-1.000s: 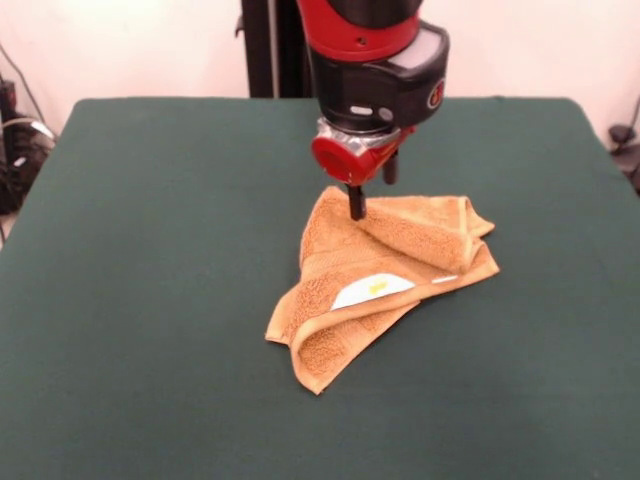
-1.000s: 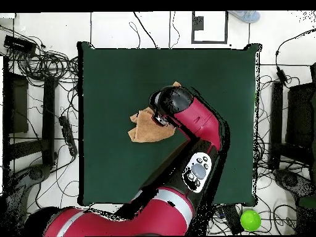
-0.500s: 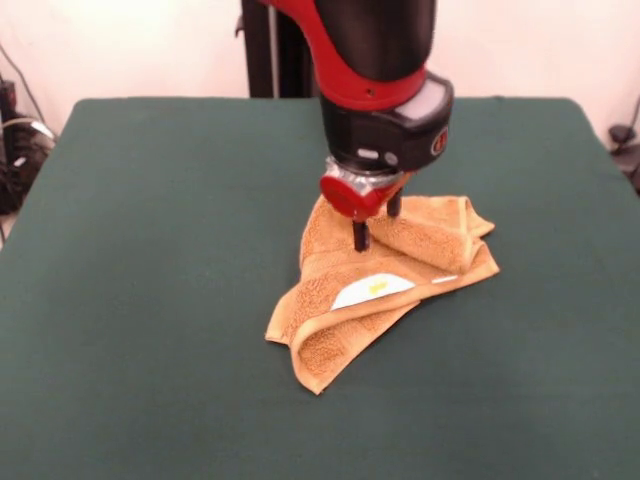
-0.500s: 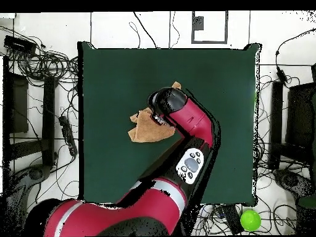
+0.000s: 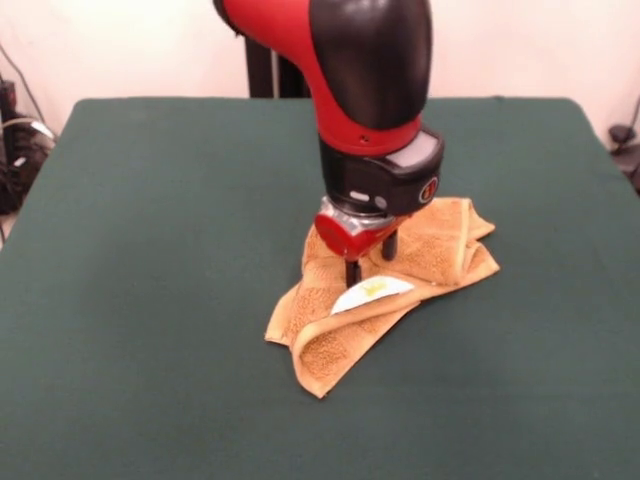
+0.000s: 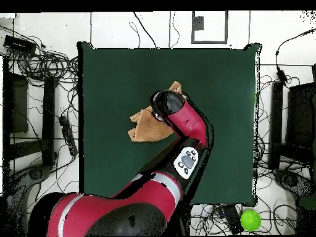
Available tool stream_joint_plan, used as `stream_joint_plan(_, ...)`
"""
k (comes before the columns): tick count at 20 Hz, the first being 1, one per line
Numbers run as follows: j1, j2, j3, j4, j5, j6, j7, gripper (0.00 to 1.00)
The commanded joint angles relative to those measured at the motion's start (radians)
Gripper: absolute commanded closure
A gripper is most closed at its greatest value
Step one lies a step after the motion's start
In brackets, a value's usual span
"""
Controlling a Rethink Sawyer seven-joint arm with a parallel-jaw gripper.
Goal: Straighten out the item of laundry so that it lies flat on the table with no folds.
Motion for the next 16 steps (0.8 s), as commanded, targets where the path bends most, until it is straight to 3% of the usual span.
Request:
stream_joint_plan(1,0.036,0.015,0.211,0.025,0.123,-0.100,0.313,0.00)
stream_joint_plan(12,0.033,-0.007,0.238,0.021,0.160,-0.037,0.285,0.00)
stream_joint_plan(16,0.027,-0.042,0.223,0.025,0.137,0.054,0.305,0.00)
